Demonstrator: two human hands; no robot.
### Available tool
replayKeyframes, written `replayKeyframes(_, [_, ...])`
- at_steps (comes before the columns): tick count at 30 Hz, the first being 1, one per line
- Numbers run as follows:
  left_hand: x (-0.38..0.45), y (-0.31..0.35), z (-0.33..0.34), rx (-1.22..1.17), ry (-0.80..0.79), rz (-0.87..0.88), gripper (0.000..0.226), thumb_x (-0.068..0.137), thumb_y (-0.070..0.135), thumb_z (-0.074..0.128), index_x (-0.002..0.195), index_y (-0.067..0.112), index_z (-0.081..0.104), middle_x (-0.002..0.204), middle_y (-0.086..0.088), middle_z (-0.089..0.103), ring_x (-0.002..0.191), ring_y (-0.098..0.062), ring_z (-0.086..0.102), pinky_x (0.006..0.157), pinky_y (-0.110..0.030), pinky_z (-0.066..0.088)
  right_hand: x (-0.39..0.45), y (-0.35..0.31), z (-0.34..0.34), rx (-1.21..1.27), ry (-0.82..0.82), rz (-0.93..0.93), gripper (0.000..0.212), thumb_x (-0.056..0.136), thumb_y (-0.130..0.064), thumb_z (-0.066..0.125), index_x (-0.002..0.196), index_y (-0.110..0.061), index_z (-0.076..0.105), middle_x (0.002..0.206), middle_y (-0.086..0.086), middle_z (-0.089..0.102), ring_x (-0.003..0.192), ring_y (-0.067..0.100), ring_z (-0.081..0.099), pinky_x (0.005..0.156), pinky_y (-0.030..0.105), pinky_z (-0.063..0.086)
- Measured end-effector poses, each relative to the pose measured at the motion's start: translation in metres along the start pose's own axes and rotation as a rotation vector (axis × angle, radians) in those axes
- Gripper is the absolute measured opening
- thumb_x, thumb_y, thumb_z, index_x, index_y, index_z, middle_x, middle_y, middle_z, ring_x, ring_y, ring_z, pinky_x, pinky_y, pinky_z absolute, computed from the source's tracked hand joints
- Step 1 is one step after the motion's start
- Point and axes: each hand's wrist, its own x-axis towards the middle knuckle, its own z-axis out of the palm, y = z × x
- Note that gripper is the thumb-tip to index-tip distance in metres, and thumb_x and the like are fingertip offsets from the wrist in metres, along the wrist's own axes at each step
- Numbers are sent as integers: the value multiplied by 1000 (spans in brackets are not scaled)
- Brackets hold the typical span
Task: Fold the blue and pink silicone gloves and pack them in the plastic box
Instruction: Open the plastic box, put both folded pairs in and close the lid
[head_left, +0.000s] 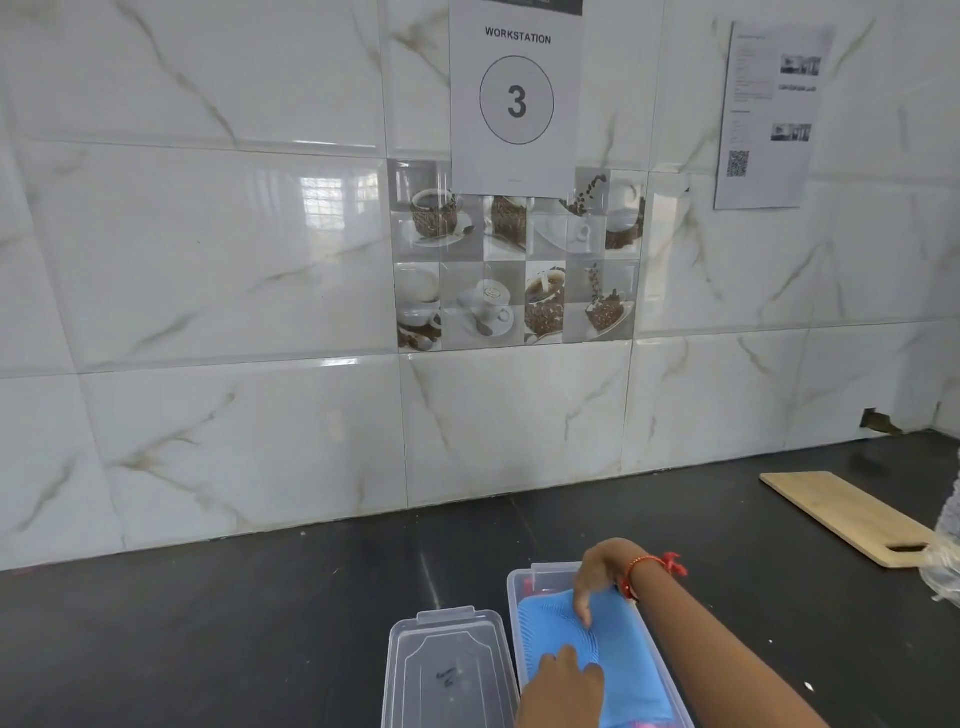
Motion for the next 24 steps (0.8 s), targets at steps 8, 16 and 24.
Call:
replayKeyframes(8, [-8,-6,5,24,91,37,37,97,17,42,131,6,36,134,-20,34,124,-34,36,98,-41,38,9,28,5,491,98,-227,10,73,3,55,70,-7,56,83,11,59,75,20,56,70,23,52])
replayKeyframes(16, [-6,-9,13,-55,131,61,34,96,4,36,129,1,43,126,-22,40,117,-36,42,93,-38,42,11,7,27,73,225,-216,30,71,3,60,100,6,66,109,25,63,103,32,59,62,19,39])
replayKeyframes(24, [-8,-10,18,-85,197,28,35,91,-4,45,124,3,49,130,-17,48,120,-32,47,101,-39,40,-4,19,59,-128,873,-367,38,81,-13,55,117,-9,44,124,12,43,112,28,45,90,31,43])
